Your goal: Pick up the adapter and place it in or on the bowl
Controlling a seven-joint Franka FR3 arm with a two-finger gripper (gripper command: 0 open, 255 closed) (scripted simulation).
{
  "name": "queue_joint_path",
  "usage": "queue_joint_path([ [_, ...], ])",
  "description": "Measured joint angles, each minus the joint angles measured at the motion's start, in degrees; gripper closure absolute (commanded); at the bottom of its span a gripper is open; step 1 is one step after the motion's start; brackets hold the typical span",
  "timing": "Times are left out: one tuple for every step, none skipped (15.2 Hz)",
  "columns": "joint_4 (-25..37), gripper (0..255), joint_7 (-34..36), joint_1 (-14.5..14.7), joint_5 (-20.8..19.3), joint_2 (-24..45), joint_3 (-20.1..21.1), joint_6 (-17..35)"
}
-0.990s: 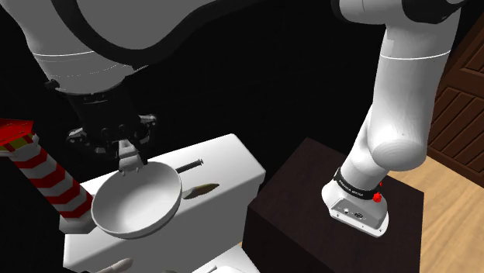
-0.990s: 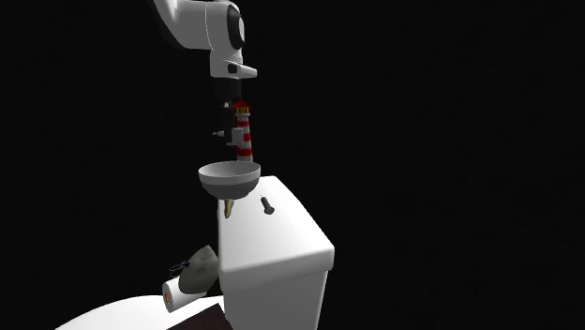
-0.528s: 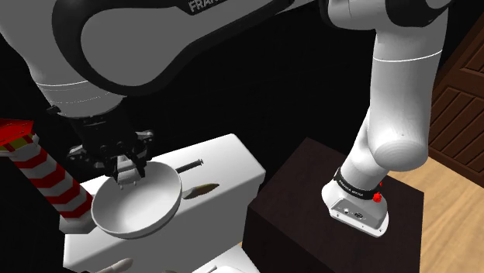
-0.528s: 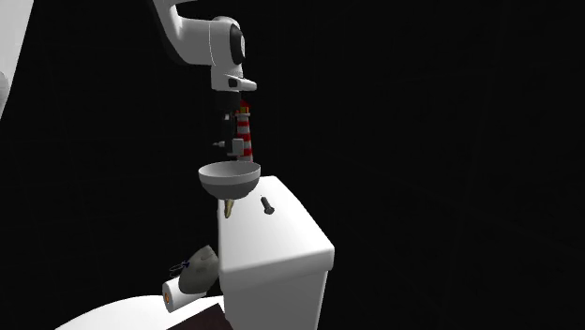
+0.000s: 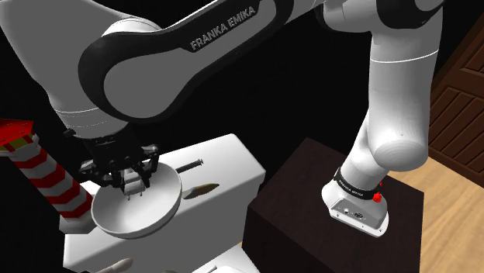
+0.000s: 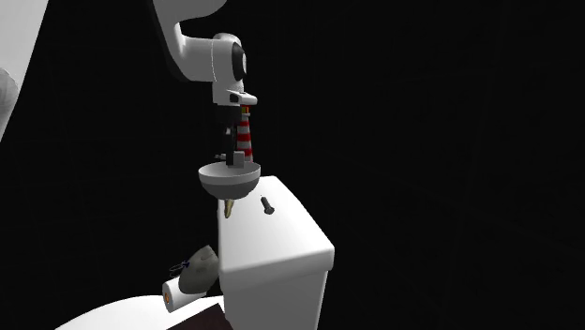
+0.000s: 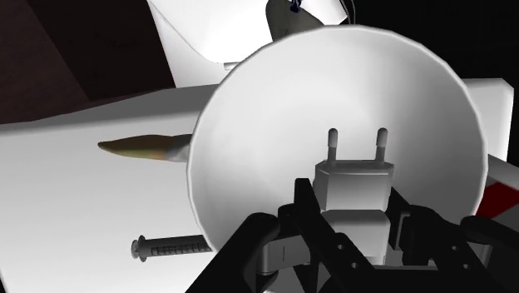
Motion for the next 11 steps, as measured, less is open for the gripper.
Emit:
queue_joint_path([
  [-0.1, 255, 0.04, 0.01, -0.04, 0.03, -0.02, 0.14],
  [-0.17, 255, 0.04, 0.01, -0.06, 0.05, -0.03, 0.23],
  [-0.2, 255, 0.04, 0.01, -0.07, 0.07, -0.04, 0.28],
  [-0.21, 255, 0.05, 0.01, -0.08, 0.08, -0.04, 0.3],
  [-0.23, 255, 0.05, 0.01, -0.08, 0.08, -0.04, 0.32],
  [-0.23, 0, 0.05, 0.01, -0.08, 0.08, -0.04, 0.32],
  [-0.23, 0, 0.05, 0.01, -0.08, 0.08, -0.04, 0.33],
  [-0.23, 0, 0.05, 0.01, -0.08, 0.08, -0.04, 0.33],
  [-0.23, 0, 0.05, 0.01, -0.08, 0.08, -0.04, 0.33],
  [-0.24, 0, 0.05, 0.01, -0.08, 0.08, -0.04, 0.33],
  [-0.24, 0, 0.05, 0.01, -0.08, 0.08, -0.04, 0.33],
])
